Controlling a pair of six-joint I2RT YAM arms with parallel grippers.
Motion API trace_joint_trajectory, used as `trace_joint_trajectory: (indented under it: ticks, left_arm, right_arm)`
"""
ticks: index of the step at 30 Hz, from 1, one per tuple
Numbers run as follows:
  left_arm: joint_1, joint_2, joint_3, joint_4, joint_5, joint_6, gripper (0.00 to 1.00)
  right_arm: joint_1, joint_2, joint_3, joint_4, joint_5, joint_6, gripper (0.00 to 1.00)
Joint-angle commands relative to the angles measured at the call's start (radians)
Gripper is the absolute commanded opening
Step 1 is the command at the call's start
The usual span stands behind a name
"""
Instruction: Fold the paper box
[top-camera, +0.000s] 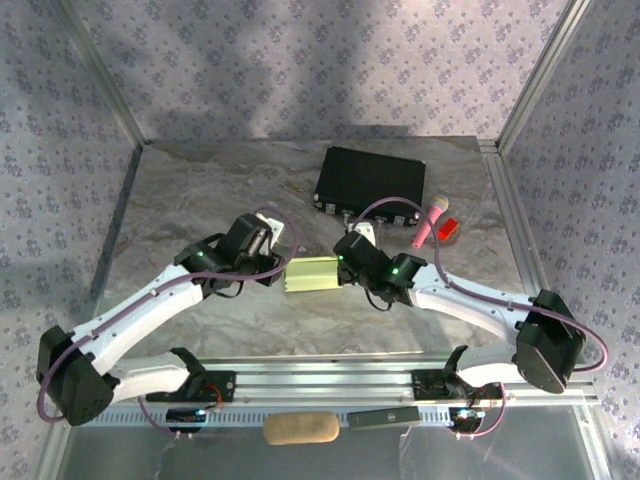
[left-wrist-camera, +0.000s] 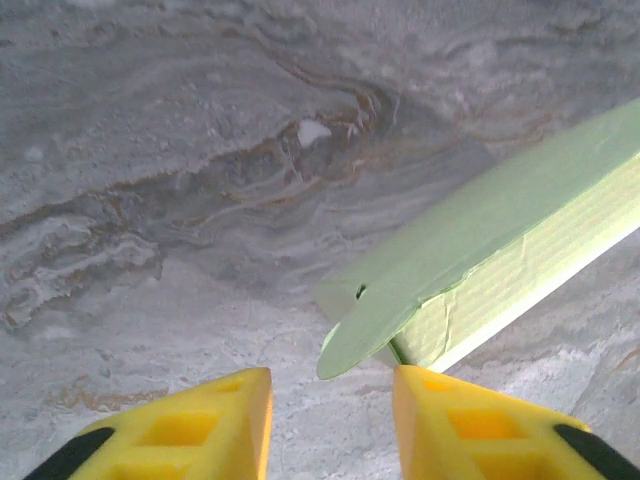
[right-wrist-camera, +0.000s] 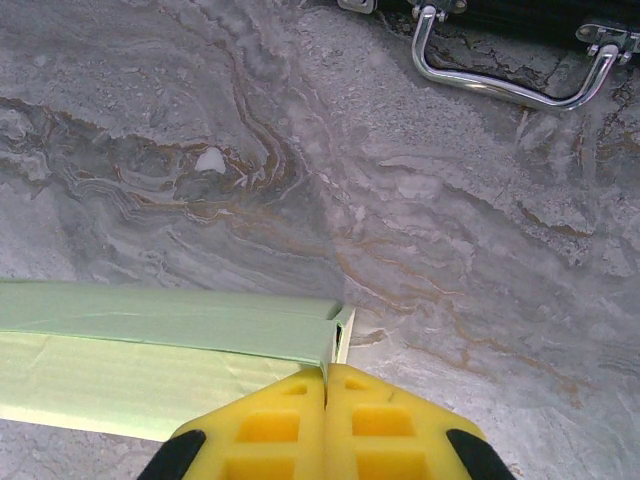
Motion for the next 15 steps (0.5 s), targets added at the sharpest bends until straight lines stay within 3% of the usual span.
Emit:
trace_joint_trajectory:
  ticks: [1,10,15]
  left_arm:
    - [0.009,0.021,0.025,-0.033,0.044,-0.003,0.34]
    - [0.011,0.022,0.025,0.015,0.020,0.046,0.34]
    - [0.014,0.037,0.023,0.039,0.022,0.084,0.40]
  right_arm:
    - [0.007,0.011,0.029,-0.059,0.022,0.016,0.00]
    - [0.007,0.016,0.028,-0.052,0.017,0.018,0.00]
    - [0.007,0.014,0.031,-0.054,0.019,0.018,0.00]
